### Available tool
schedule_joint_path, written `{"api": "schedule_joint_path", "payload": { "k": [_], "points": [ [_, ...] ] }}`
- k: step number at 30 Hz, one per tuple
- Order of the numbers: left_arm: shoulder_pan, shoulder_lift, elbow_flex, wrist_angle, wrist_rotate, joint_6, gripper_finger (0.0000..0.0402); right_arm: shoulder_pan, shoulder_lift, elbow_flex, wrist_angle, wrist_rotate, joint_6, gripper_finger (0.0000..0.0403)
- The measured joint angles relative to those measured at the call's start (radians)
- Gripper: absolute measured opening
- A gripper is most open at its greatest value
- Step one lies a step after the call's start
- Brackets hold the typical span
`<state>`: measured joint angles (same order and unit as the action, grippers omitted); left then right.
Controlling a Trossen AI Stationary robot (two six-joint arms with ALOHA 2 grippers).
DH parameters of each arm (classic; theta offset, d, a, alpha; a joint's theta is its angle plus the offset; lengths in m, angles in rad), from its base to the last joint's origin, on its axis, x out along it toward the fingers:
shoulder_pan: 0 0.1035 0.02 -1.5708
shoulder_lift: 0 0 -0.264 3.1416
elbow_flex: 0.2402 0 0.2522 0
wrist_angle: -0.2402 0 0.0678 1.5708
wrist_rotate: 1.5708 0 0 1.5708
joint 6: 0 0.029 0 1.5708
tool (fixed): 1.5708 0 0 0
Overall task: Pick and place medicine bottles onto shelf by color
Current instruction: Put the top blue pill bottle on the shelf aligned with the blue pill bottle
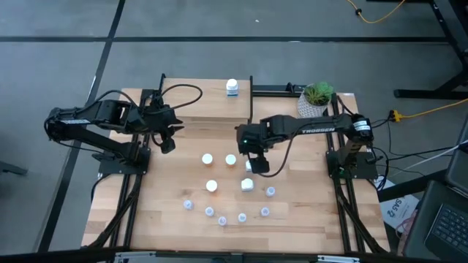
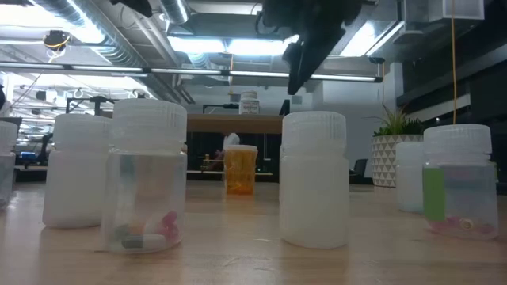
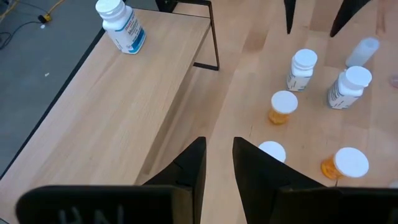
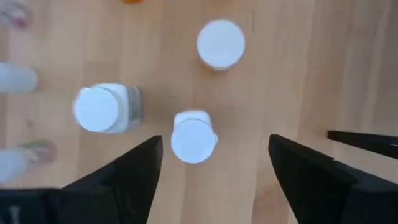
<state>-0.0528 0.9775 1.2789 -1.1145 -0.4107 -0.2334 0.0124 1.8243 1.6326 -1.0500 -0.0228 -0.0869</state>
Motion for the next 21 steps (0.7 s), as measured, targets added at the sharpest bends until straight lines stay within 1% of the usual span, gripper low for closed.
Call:
{"api": "schedule_joint_path", "payload": {
  "k": [5, 13, 18, 21],
  "points": [
    [0.0, 0.0, 0.0, 0.0, 0.0, 0.0, 0.0073, 0.0, 0.016, -0.069, 0.027, 0.002, -0.023, 0.0295],
    [0.0, 0.0, 0.0, 0.0, -0.001, 0.0, 0.0073, 0.0, 0.015, -0.19, 0.149, 0.0, -0.026, 0.0295],
    [0.0, 0.0, 0.0, 0.0, -0.004, 0.0, 0.0073, 0.004, 0.014, -0.218, 0.166, -0.061, -0.03, 0.0295],
    [0.0, 0.0, 0.0, 0.0, -0.016, 0.0, 0.0073, 0.014, 0.015, -0.218, 0.174, -0.072, -0.06, 0.0295]
  ]
}}
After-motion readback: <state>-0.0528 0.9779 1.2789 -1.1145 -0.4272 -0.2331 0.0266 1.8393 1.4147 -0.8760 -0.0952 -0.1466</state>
